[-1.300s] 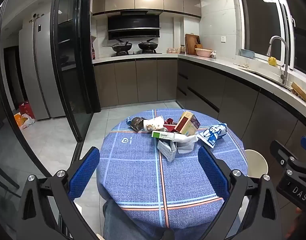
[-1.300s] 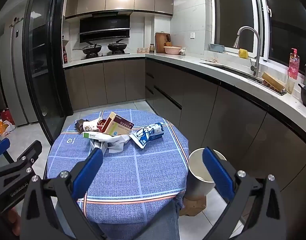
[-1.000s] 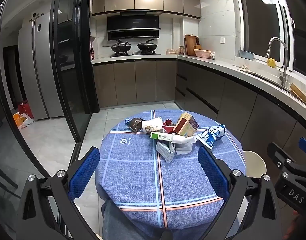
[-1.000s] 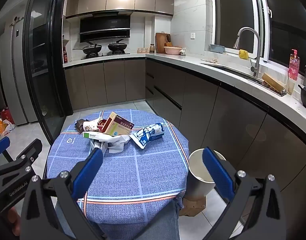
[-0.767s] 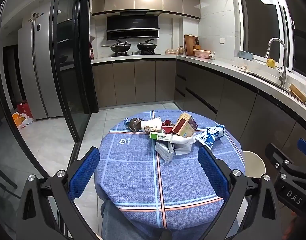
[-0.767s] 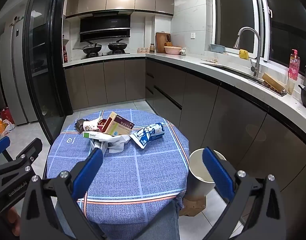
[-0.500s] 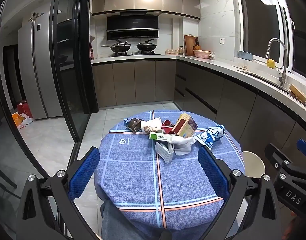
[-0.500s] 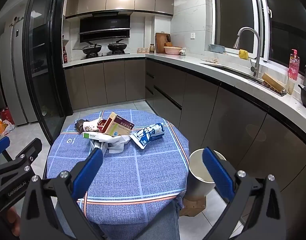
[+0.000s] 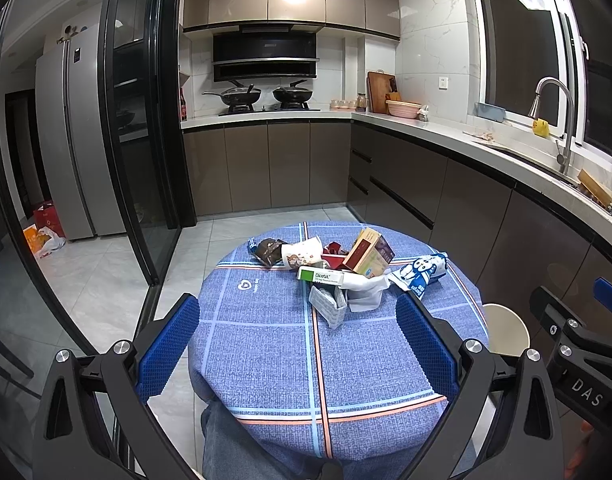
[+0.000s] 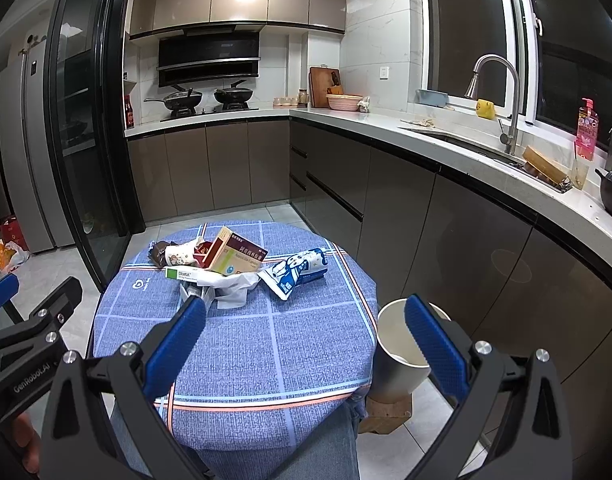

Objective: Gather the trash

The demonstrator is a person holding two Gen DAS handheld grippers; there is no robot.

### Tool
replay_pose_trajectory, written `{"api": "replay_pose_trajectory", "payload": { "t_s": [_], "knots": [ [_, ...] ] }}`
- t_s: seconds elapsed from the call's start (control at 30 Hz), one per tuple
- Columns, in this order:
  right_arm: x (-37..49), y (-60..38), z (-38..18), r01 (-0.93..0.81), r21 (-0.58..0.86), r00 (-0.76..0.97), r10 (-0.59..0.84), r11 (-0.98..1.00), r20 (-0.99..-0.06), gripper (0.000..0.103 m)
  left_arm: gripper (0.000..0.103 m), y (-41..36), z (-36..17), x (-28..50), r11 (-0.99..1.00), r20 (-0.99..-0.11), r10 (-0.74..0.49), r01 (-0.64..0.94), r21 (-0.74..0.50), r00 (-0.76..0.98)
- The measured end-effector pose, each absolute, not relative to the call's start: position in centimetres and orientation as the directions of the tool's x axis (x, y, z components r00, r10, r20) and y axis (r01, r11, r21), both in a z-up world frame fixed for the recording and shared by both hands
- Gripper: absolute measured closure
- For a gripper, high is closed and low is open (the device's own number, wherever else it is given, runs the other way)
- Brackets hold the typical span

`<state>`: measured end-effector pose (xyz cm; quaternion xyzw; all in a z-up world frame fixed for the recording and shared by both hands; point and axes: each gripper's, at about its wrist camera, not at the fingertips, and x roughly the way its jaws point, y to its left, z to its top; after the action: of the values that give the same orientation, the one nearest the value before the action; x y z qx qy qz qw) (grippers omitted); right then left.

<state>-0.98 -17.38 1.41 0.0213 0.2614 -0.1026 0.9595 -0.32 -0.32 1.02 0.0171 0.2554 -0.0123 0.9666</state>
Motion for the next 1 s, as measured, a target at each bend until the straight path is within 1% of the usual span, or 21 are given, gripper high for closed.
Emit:
{"api": "replay_pose_trajectory", "payload": {
  "t_s": [1.0],
  "knots": [
    [-0.74,-17.33,1.99,0.205,-0.017,0.842,-0.186,0.979,-0.507,0.003,0.008,-0.89,1.77,-0.46,0.999,-0.491,-0.021,0.035,0.019,0.871]
  ]
}}
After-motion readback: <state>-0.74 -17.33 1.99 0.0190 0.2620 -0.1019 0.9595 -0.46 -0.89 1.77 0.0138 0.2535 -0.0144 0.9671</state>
